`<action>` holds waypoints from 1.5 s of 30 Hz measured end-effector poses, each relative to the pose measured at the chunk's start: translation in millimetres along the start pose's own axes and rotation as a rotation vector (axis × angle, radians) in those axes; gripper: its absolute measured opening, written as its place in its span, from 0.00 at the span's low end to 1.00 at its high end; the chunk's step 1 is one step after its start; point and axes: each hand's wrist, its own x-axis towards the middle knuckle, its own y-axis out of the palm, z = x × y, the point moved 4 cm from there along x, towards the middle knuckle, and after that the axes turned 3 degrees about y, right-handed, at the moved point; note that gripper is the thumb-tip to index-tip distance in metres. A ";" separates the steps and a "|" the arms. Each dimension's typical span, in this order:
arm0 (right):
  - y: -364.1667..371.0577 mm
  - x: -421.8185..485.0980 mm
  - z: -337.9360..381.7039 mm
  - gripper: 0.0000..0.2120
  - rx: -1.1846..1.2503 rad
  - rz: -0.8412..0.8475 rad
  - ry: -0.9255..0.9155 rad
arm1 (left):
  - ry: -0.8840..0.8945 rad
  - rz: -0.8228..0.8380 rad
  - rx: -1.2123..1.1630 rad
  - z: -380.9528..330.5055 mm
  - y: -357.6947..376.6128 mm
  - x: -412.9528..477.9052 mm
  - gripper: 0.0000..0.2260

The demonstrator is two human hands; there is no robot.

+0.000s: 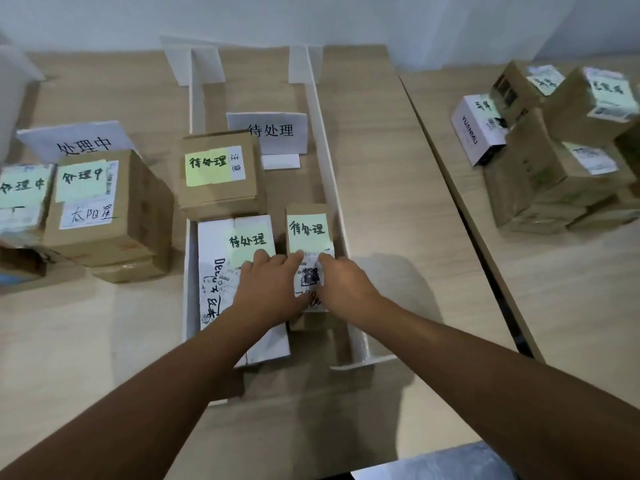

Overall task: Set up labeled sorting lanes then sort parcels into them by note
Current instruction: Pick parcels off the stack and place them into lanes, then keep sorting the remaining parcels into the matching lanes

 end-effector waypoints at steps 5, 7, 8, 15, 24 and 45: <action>7.1 9.5 -4.1 0.18 -0.074 0.001 0.028 | 0.017 0.044 0.162 -10.1 6.2 11.3 0.33; 3.5 10.3 -7.1 0.18 -0.033 -0.002 0.048 | 0.003 0.043 0.122 -17.4 7.8 13.7 0.30; 0.1 9.6 -9.8 0.17 -0.002 -0.018 0.060 | 0.000 0.039 0.085 -20.9 7.2 16.1 0.28; 1.6 8.2 -15.8 0.19 0.001 -0.057 0.063 | -0.008 0.044 0.064 -26.0 8.9 23.5 0.16; 14.4 6.9 -11.9 0.16 -0.096 -0.083 0.071 | -0.018 0.048 0.172 -24.1 19.1 18.6 0.16; -215.3 -194.8 -175.0 0.39 -0.256 -0.615 0.127 | 0.427 -0.242 0.040 -156.2 -141.1 17.1 0.58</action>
